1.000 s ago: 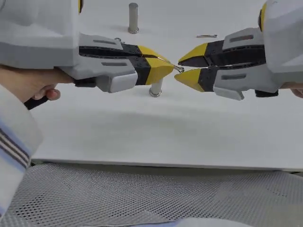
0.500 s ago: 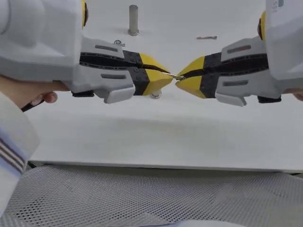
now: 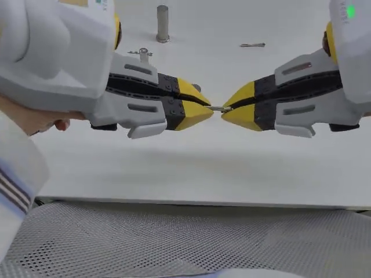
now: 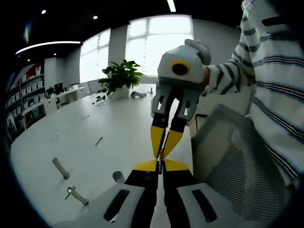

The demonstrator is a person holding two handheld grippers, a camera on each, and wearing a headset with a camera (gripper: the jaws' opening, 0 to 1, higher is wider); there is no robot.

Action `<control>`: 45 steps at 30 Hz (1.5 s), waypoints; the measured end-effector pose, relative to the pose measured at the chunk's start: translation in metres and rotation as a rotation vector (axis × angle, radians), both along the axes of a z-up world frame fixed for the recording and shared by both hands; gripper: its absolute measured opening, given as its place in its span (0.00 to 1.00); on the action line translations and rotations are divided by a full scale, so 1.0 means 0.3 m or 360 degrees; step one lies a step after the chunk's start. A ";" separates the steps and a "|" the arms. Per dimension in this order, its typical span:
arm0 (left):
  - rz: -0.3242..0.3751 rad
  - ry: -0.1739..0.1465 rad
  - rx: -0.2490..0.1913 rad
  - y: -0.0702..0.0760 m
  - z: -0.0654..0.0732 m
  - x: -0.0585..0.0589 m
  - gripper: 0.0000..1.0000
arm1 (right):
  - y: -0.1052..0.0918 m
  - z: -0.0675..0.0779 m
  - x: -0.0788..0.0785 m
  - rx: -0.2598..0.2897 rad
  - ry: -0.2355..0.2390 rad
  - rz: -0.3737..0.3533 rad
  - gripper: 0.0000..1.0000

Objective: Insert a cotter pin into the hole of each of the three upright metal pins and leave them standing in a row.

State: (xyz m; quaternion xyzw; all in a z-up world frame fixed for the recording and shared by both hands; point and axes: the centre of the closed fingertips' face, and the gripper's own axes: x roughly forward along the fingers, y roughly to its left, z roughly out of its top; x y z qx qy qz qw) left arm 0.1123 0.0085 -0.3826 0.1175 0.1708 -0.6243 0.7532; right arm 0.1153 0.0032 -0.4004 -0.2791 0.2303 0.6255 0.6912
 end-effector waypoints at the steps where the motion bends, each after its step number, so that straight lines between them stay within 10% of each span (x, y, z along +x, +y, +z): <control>1: -0.0012 0.0006 0.0008 -0.002 -0.005 -0.005 0.00 | 0.000 0.001 -0.008 -0.0003 0.0016 0.0009 0.00; 19: 0.0087 0.0060 0.0018 0.019 -0.031 0.041 0.13 | -0.032 0.011 0.036 0.0058 0.0053 -0.0104 0.00; 30: 0.0319 0.0052 0.0065 0.090 -0.068 0.199 0.22 | -0.106 -0.075 0.141 -0.0084 0.0020 -0.0257 0.00; 45: 0.0227 0.0074 0.0196 0.049 -0.149 0.240 0.20 | -0.087 -0.135 0.201 -0.0192 0.0018 -0.0246 0.00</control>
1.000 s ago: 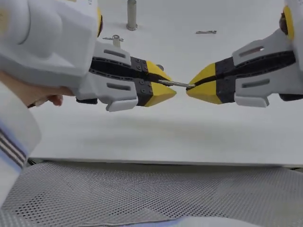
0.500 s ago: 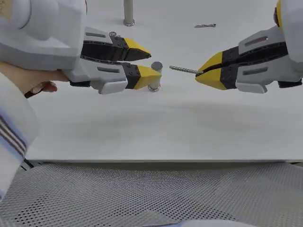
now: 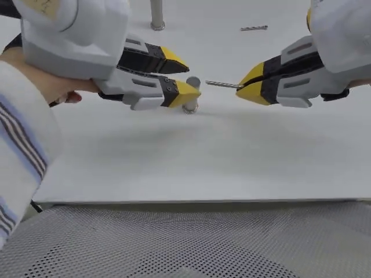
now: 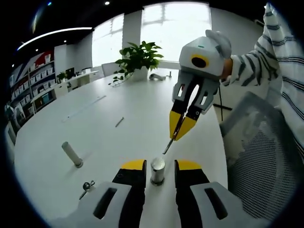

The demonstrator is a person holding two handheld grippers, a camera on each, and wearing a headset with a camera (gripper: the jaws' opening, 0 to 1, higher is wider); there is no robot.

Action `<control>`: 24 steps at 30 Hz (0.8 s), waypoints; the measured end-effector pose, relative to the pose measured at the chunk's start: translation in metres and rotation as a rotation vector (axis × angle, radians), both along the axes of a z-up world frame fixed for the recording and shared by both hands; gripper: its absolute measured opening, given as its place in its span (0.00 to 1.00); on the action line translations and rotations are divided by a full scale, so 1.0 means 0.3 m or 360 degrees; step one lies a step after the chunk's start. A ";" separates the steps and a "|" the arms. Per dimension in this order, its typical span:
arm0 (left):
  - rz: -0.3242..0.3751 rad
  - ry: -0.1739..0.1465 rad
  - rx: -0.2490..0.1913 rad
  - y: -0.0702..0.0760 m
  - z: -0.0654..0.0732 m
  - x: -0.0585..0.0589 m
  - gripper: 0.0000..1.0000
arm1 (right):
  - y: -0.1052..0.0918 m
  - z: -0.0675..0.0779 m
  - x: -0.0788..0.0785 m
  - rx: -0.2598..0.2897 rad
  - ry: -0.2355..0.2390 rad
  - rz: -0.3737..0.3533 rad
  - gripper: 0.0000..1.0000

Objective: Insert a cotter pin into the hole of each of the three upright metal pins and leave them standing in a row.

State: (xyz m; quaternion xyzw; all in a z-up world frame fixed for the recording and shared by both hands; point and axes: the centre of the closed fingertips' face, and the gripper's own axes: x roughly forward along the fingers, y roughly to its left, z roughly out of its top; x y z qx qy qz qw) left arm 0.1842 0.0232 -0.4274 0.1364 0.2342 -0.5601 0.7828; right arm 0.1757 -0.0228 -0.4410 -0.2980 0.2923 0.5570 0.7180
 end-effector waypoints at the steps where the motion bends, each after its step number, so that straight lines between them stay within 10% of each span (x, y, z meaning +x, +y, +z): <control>1: 0.0000 0.0001 0.0004 -0.002 -0.003 0.001 0.20 | 0.002 -0.001 0.001 -0.0003 -0.0001 0.0006 0.00; 24: -0.0045 0.0007 0.0036 -0.011 -0.014 -0.013 0.10 | 0.012 -0.025 0.011 -0.0031 -0.0019 0.0091 0.00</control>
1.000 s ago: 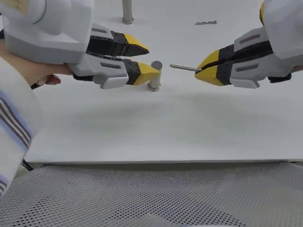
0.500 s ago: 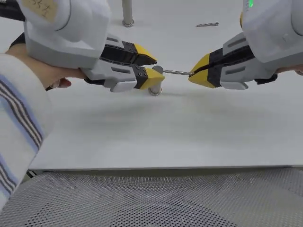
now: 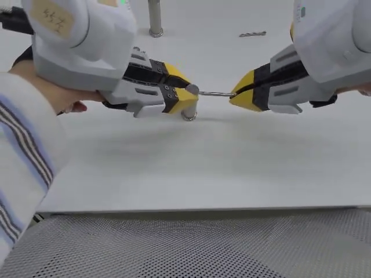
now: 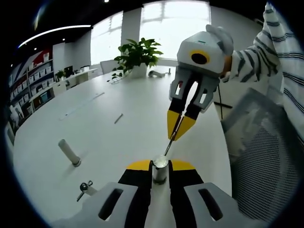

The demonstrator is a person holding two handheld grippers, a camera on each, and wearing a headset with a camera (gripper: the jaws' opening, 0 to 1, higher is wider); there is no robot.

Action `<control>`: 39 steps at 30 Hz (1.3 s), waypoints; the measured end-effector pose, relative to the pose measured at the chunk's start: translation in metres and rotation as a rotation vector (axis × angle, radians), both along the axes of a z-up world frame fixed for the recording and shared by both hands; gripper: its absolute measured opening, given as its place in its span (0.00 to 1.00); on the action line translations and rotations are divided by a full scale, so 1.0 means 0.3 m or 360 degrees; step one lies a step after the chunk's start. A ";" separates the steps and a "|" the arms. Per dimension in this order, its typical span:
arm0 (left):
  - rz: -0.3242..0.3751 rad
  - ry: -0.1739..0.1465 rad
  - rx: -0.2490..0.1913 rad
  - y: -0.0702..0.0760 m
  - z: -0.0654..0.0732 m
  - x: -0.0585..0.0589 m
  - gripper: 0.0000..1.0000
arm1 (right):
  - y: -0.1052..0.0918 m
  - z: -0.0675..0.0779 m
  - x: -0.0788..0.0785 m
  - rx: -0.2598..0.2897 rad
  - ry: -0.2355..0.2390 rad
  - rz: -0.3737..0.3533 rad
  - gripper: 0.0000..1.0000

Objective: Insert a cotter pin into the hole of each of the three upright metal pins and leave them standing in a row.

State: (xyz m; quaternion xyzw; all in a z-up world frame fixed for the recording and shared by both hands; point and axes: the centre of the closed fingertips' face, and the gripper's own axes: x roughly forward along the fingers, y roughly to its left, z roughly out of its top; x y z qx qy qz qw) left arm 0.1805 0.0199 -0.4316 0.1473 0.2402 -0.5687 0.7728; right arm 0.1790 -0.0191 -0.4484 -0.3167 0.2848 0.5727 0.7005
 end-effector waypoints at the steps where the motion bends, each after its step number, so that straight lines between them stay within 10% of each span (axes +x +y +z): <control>1: -0.0006 -0.0006 0.0002 0.001 -0.003 0.003 0.10 | 0.001 0.000 0.000 0.0003 0.0000 0.0002 0.00; 39: -0.0029 -0.0004 0.0013 0.007 -0.020 0.017 0.09 | 0.154 -0.007 0.005 0.0085 -0.0011 0.0137 0.00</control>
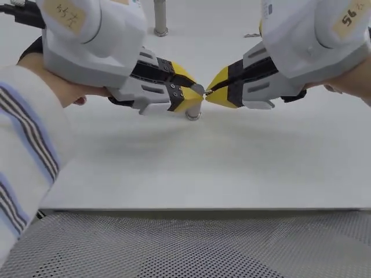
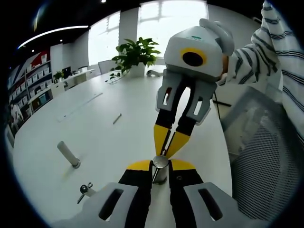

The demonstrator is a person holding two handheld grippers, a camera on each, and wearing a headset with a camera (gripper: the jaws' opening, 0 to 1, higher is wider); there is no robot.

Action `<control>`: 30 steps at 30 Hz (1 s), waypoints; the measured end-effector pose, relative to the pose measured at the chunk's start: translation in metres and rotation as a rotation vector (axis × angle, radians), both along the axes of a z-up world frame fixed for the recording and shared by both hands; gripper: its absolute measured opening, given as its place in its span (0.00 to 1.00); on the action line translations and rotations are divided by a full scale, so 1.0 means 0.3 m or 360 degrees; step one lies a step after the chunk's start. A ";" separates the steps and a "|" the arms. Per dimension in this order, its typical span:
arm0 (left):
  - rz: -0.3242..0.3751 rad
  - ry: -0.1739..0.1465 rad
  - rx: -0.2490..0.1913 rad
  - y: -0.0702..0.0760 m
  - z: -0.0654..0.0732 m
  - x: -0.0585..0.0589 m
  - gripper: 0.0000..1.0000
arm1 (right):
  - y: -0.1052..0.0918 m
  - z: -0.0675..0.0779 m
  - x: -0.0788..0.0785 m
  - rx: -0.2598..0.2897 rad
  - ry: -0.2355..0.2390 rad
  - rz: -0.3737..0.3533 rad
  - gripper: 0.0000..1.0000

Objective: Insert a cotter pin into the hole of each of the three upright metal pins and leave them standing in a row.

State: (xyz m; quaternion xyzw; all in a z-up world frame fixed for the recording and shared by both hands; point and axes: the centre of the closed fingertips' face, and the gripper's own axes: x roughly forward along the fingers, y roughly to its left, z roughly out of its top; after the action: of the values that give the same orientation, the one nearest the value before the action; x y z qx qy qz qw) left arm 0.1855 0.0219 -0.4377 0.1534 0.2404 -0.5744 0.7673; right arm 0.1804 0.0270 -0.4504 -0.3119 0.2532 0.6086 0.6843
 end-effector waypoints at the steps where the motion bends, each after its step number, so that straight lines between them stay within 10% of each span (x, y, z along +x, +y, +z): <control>1: 0.0001 0.0000 0.0001 0.001 -0.001 0.000 0.09 | 0.003 0.002 0.002 0.0014 -0.0002 -0.0004 0.00; 30: 0.0011 -0.0021 0.0017 0.002 0.010 -0.009 0.10 | -0.028 0.024 0.008 0.0061 0.0017 -0.0058 0.01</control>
State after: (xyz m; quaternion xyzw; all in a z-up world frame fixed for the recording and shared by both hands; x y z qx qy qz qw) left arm 0.1829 0.0224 -0.4347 0.1605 0.2389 -0.5694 0.7700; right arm 0.1829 0.0187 -0.4432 -0.2908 0.2507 0.6023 0.6998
